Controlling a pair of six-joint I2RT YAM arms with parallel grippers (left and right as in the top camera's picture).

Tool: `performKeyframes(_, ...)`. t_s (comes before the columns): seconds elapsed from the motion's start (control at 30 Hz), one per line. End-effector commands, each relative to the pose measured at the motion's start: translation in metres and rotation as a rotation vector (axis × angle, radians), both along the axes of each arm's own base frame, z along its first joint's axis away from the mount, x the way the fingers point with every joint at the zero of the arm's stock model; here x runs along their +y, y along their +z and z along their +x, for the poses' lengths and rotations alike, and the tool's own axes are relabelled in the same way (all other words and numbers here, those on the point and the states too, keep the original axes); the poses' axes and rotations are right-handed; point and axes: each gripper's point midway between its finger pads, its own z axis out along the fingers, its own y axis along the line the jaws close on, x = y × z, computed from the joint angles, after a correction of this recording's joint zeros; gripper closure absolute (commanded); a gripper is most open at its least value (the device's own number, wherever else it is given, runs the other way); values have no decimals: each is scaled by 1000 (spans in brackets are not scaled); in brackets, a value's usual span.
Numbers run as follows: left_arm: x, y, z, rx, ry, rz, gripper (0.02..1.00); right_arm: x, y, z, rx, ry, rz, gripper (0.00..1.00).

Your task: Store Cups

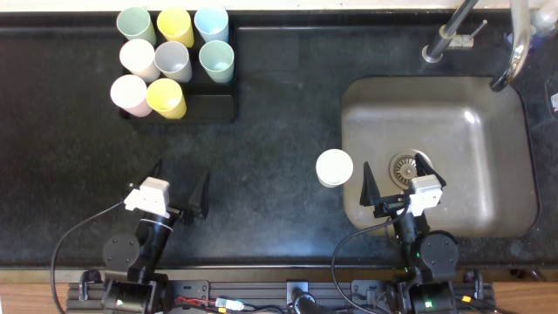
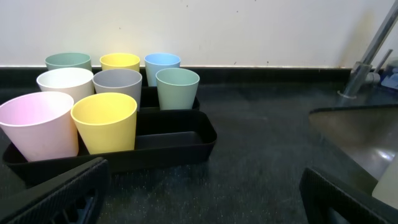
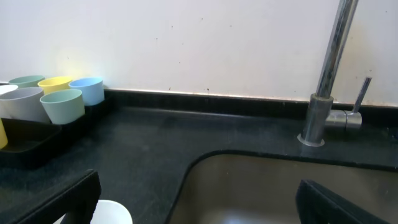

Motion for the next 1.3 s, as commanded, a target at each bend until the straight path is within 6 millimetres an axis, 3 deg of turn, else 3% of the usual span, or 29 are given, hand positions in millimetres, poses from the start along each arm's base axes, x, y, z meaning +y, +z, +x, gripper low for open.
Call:
performKeyframes(0.03,-1,1,-1,-13,-11,16,18,-1,-3,0,-1,-2,7,3)
performKeyframes(0.77,-1,1,-1,-13,-11,16,18,0,-3,0,-1,0,7,5)
performKeyframes(0.9,-1,1,-1,-13,-11,16,18,2,7,-1,-33,12,12,3)
performKeyframes(0.97,-1,1,-1,-13,-11,16,18,1,21,-1,-39,9,12,3)
performKeyframes(1.13,-1,1,-1,-13,-11,16,18,4,89,6,-3,17,9,3)
performKeyframes(1.23,-1,1,-1,-13,-11,16,18,7,118,17,128,29,-5,5)
performKeyframes(1.3,-1,1,-1,-13,-11,16,18,9,125,23,268,37,-14,3)
